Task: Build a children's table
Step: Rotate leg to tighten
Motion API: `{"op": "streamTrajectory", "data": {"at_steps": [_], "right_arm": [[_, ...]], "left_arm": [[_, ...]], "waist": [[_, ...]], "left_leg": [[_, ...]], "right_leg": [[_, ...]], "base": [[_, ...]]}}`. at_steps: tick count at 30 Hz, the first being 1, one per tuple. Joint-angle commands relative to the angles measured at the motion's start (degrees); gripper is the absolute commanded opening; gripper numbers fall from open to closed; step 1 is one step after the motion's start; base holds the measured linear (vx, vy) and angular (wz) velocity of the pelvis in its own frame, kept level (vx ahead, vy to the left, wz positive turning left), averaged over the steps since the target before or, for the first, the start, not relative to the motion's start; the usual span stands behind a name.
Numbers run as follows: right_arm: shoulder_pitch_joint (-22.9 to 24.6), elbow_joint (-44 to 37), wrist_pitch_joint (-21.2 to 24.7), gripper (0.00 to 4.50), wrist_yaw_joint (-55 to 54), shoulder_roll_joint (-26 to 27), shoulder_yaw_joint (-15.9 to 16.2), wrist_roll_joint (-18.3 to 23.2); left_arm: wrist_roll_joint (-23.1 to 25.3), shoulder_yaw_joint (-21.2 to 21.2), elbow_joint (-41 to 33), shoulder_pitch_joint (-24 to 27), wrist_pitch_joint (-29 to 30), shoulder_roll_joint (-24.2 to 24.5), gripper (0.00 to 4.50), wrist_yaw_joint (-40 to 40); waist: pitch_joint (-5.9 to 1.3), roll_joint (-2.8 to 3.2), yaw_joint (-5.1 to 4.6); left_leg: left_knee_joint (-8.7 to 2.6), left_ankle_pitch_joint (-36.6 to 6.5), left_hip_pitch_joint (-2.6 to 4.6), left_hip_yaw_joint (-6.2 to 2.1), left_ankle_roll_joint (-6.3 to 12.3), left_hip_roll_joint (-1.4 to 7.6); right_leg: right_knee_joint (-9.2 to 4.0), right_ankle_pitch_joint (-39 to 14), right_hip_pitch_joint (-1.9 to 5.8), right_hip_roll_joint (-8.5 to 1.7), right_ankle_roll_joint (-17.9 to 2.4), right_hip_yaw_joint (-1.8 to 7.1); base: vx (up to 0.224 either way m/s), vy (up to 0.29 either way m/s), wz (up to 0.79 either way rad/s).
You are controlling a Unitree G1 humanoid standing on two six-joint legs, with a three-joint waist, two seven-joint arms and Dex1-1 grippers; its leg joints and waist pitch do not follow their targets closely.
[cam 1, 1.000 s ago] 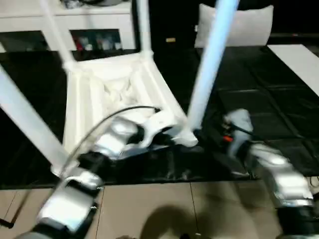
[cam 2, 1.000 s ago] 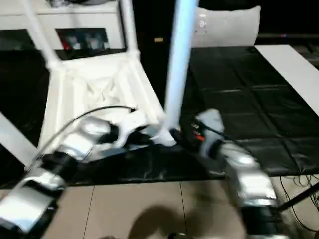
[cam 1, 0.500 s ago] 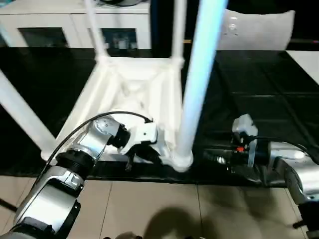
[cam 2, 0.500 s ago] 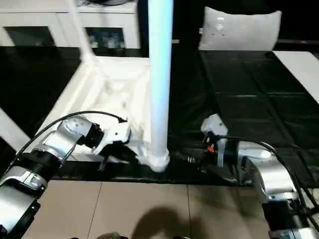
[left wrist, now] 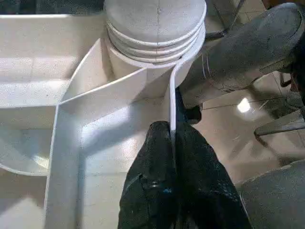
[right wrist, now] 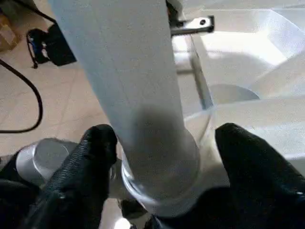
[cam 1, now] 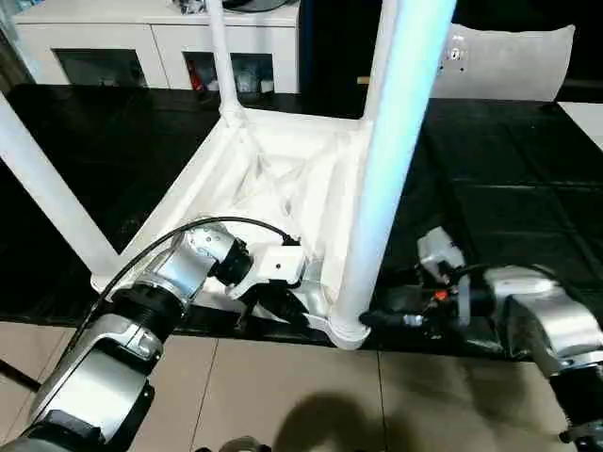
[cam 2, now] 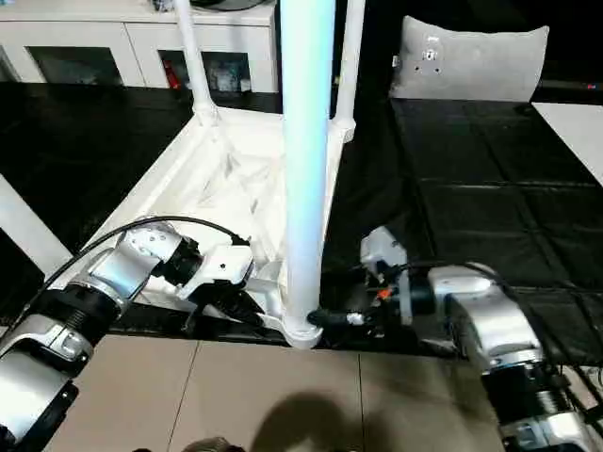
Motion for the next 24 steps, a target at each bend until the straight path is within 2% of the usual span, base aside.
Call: {"op": "streamTrajectory", "data": {"at_steps": [1, 5, 11, 15, 20, 21, 22, 24], "right_arm": [[-1.12, -0.13, 0.32, 3.16, 1.01, 0.23, 1.08, 0.75], [-1.87, 1.76, -1.01, 2.83, 0.67, 1.37, 1.49, -0.04], [-2.44, 1.71, 0.71, 2.28, 1.73, 1.32, 1.26, 0.94], [-2.16, 1.04, 1.79, 2.12, 1.93, 1.28, 1.00, 1.81], [0.58, -4.34, 6.61, 2.06, -3.43, 3.83, -0.46, 4.71], [1.12, -5.20, 7.10, 2.06, -6.19, 5.00, -0.75, 4.23], [1.76, -5.77, 7.61, 2.06, -14.53, 8.33, -1.28, 1.33], [1.67, -5.18, 7.69, 2.06, -19.55, 10.28, -1.62, -0.80]], "left_arm": [[-0.34, -1.75, -2.34, -1.20, -1.73, -0.84, 0.00, -3.46], [-0.41, -2.03, -2.68, -1.05, -1.70, -0.81, 0.00, -3.60], [-0.03, -2.07, -2.04, -1.14, -2.25, -0.61, 0.00, -3.42], [-0.24, -1.76, -2.05, -1.00, -1.68, -0.67, 0.00, -3.03], [-0.83, 0.77, -2.42, -0.36, 4.07, -2.33, 0.00, 3.38], [-1.25, 1.35, -2.76, -0.11, 5.55, -2.79, 0.00, 4.35], [-2.12, 3.01, -3.74, 0.24, 9.73, -4.42, 0.00, 8.04], [-2.42, 3.97, -4.25, 0.28, 12.73, -5.55, 0.00, 10.66]], "waist": [[-4.92, -0.96, -0.30], [-4.96, -0.86, -0.35], [-4.92, -1.05, -0.33], [-4.80, -1.14, -0.33], [-4.57, -1.13, -0.38], [-4.52, -1.18, -0.34], [-4.21, -1.19, -0.94], [-3.94, -1.29, -1.56]], "left_leg": [[-4.02, -4.27, 1.33, -2.40, 5.37, 5.30], [-4.06, -4.15, 1.36, -2.44, 4.97, 5.37], [-4.03, -4.11, 1.29, -2.41, 4.93, 5.34], [-3.98, -4.59, 1.27, -2.38, 4.75, 5.23], [-4.15, -5.52, 1.45, -2.36, 4.13, 5.36], [-4.15, -5.95, 1.54, -2.44, 3.80, 5.30], [-4.32, -7.44, 1.57, -2.48, 2.61, 4.97], [-4.27, -9.23, 1.74, -2.56, 1.59, 4.56]], "right_leg": [[-3.40, -16.94, 3.26, -6.60, -6.31, 4.47], [-3.32, -16.28, 3.21, -6.66, -6.69, 4.47], [-3.07, -15.72, 3.26, -6.66, -7.03, 4.60], [-3.18, -17.31, 3.22, -6.70, -6.79, 4.61], [-3.55, -19.58, 3.10, -6.73, -6.01, 4.73], [-3.68, -20.45, 3.06, -6.81, -5.86, 4.60], [-4.26, -23.81, 3.06, -6.82, -4.86, 4.44], [-4.88, -27.55, 2.93, -6.88, -3.93, 4.10]], "base": [[0.000, 0.000, 0.00], [0.000, 0.000, 0.00], [0.000, 0.000, 0.00], [0.000, 0.000, 0.00], [0.000, 0.000, 0.00], [0.000, 0.000, 0.00], [0.000, 0.000, 0.00], [0.000, 0.000, 0.00]]}}
